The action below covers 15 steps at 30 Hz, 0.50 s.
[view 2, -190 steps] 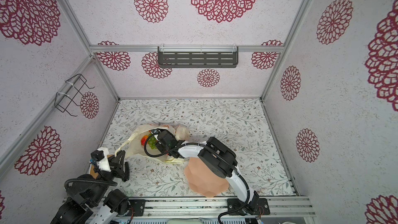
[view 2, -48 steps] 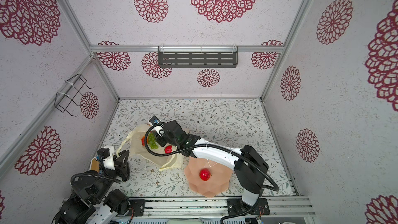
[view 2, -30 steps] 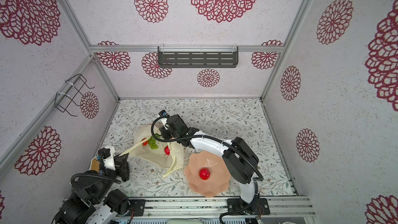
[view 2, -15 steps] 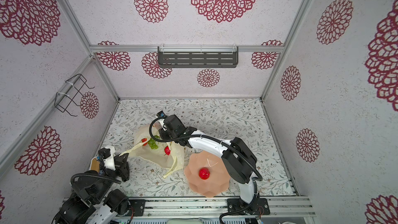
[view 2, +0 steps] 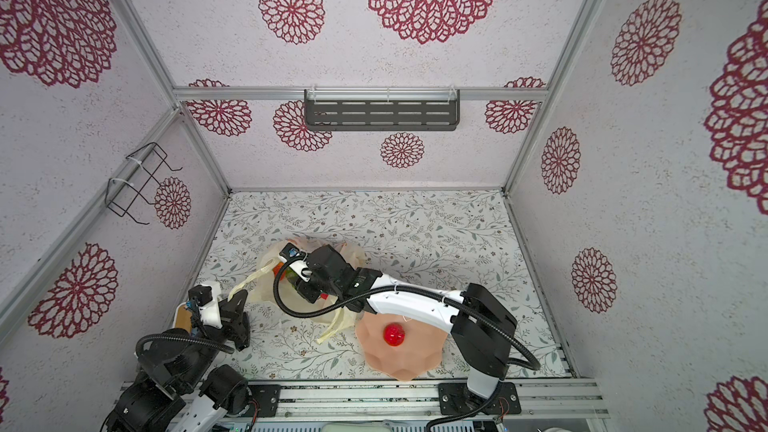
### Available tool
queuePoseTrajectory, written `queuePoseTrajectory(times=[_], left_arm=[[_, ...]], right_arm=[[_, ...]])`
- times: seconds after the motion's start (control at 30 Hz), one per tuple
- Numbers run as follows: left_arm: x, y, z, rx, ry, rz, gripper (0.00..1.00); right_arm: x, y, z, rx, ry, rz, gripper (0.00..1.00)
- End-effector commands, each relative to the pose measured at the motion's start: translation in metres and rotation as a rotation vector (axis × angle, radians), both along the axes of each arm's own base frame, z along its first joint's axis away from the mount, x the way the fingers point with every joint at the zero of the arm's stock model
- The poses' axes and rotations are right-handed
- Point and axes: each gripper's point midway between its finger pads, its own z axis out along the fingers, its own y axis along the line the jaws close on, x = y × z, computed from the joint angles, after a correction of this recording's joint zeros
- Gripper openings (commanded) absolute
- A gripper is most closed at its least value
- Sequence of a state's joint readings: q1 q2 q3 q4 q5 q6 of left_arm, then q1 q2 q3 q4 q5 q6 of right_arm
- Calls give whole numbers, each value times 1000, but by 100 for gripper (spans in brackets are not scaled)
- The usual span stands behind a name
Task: Take fruits out of the plastic bag
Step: Adjust the plastic bag at the center of the board.
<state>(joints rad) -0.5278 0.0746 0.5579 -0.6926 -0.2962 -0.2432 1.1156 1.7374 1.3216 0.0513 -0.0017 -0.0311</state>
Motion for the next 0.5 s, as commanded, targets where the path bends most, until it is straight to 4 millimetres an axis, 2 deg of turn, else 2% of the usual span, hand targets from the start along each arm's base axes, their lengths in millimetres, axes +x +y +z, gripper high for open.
queuePoseTrajectory(times=[0.0, 0.13, 0.27, 0.47], left_arm=[[2, -1, 3, 1, -13, -3, 2], [2, -2, 3, 3, -14, -5, 2], [2, -2, 2, 4, -11, -5, 2], [3, -6, 1, 11, -3, -25, 2]], right_arm=[[-3, 8, -3, -18, -15, 42, 37], [5, 12, -23, -83, -6, 14, 40], [18, 10, -43, -161, -6, -49, 52], [36, 0, -58, -231, -36, -150, 64]])
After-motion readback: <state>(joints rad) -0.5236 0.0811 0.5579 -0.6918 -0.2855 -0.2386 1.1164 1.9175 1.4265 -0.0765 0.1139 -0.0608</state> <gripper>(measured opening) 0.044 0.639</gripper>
